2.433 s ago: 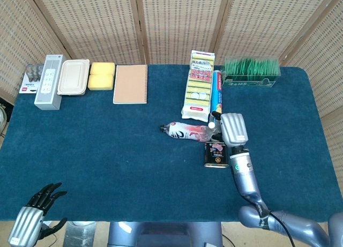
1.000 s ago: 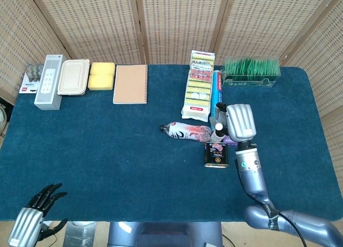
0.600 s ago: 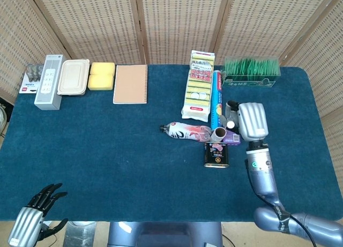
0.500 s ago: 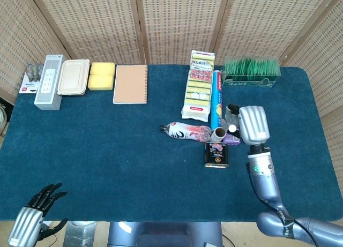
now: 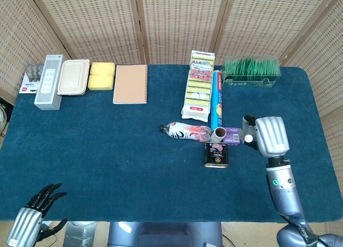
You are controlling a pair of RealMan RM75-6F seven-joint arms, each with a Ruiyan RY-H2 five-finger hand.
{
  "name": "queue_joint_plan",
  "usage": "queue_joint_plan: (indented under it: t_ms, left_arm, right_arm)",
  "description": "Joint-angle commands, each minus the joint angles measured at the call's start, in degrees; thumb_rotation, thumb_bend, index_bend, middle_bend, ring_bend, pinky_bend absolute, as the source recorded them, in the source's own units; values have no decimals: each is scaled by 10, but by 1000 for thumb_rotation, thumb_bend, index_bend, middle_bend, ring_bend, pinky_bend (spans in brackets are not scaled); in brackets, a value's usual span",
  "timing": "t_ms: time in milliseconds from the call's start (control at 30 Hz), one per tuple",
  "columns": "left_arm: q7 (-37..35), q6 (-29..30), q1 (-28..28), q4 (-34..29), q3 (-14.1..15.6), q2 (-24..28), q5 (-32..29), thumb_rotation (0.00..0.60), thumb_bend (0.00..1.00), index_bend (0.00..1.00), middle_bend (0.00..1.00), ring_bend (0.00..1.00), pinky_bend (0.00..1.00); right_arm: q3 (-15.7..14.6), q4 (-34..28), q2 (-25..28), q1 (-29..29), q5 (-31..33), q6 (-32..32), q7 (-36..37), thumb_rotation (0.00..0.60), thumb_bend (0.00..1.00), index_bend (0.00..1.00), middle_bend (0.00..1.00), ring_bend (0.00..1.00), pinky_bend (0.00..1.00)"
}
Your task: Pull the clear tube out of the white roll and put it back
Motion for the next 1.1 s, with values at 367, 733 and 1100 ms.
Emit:
queue_joint_plan:
  t_ms: [367,733,1100]
  left_arm:
    - [7,-1,1,-4,8,2,9,600,181,234,146,120,251]
    - [7,-1,0,-6,9,2,13,600,182,235,146,120,256]
    - [-4,-12,-1,-7,7,6,-4,600,181,235,146,120,261]
  right_arm:
    - [5,-27,12,-19,44,4,12,600,450,835,933,992,888]
    - [28,-22,-2,-11,59,12,13,600,457,838,934,995,890]
    - [-64,-73,79,-21,29,-95,12,600,455,838,936,999,896]
